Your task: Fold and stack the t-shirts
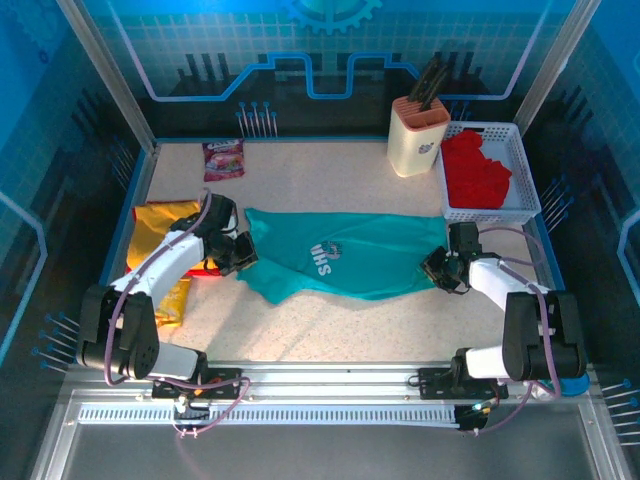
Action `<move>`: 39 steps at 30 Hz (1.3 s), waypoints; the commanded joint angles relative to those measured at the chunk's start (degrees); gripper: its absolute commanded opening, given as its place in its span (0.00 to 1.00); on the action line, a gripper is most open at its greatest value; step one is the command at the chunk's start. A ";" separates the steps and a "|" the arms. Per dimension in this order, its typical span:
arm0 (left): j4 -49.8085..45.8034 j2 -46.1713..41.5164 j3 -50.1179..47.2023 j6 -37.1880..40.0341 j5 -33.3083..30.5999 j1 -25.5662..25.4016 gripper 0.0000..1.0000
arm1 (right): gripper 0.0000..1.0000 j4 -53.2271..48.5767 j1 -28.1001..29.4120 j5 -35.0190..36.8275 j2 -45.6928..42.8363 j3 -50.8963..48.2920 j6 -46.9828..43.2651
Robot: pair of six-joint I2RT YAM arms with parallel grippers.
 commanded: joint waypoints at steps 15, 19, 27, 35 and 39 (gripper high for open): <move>-3.09 -2.59 1.39 3.21 -0.31 1.82 0.00 | 0.02 -9.01 -5.74 -5.39 -9.79 -0.54 -2.08; -2.99 -3.60 1.39 2.96 0.75 2.67 0.00 | 0.01 -10.93 -9.63 -8.24 -12.62 -1.84 -2.47; -3.09 -0.92 5.77 3.13 2.26 4.20 0.00 | 0.00 -10.02 -16.48 -12.71 -12.34 -1.84 -2.83; -3.25 3.11 9.85 4.01 2.46 5.16 0.00 | 0.00 -4.74 -17.75 -17.00 -0.78 2.14 -3.19; -2.76 4.51 10.52 3.99 2.36 5.61 0.00 | 0.00 -3.33 -18.93 -18.26 1.41 3.14 -3.19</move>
